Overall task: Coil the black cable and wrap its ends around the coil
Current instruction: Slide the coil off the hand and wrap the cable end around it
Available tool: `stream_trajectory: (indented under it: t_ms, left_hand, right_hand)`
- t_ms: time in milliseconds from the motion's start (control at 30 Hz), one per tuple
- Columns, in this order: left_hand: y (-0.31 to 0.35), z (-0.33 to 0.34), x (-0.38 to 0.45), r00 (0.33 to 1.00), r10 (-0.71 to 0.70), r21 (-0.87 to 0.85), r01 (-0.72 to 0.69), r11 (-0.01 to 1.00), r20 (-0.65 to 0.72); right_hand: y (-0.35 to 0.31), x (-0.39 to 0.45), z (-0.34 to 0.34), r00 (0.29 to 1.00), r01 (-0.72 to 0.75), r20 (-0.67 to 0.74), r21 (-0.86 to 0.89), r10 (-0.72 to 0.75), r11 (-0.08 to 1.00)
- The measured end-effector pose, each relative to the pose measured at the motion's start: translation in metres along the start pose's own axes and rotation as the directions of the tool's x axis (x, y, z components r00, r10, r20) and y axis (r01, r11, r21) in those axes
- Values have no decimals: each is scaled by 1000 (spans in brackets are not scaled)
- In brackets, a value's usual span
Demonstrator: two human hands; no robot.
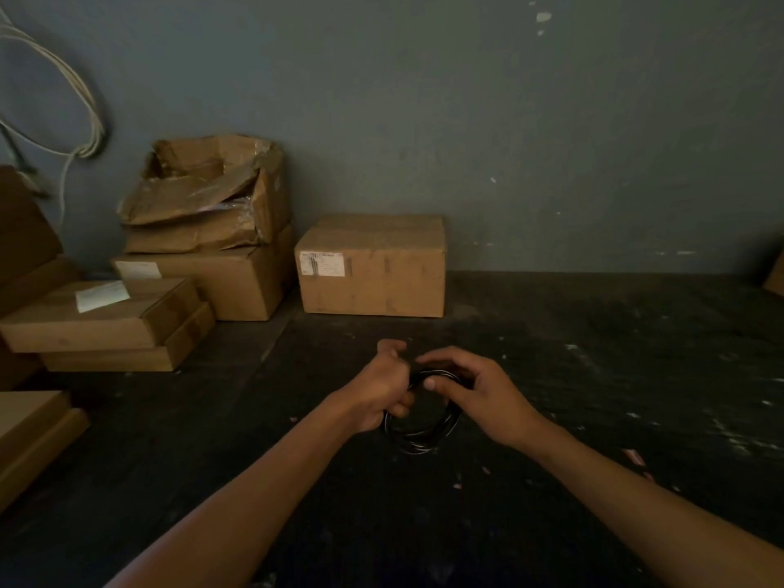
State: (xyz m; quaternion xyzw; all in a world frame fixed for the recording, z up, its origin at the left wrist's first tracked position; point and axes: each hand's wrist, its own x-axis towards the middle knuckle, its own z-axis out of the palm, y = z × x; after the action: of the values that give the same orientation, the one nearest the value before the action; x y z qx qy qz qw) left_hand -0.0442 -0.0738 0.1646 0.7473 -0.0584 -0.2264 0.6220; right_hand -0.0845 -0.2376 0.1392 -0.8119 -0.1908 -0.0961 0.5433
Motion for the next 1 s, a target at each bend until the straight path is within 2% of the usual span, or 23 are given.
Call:
stream_trajectory:
  t_ms: [200, 367, 467, 600, 700, 800, 867, 1000]
  left_hand:
    - [5, 1, -5, 999, -6, -163, 13, 987, 44]
    - [-2, -1, -5, 992, 113, -93, -108, 990, 57]
    - [-12, 3, -7, 984, 171, -106, -165, 981, 51]
    - [-25, 18, -4, 977, 213, -326, -201, 924, 3]
    - [-37, 30, 1, 990, 135, -491, -105, 865, 26]
    - [-49, 38, 3, 990, 19, -579, 67, 813, 142]
    - [-56, 44, 3, 976, -47, -598, 169, 784, 215]
    - [-73, 60, 7, 958, -127, -567, 257, 783, 259]
  right_hand:
    - [4, 1, 0, 997, 21, -70, -62, -25, 998]
    - [5, 3, -7, 973, 37, -224, -77, -54, 996]
    - [7, 4, -12, 947, 13, -319, -91, -41, 996]
    - [15, -6, -13, 930, -19, -368, -71, -9, 997]
    - [23, -20, -11, 927, -42, -374, -81, 9, 996]
    - [33, -37, -11, 931, -63, -363, -90, 26, 994]
    - [40, -50, -12, 938, -79, -344, -107, 38, 991]
    - [52, -75, -15, 941, -125, -329, -110, 82, 986]
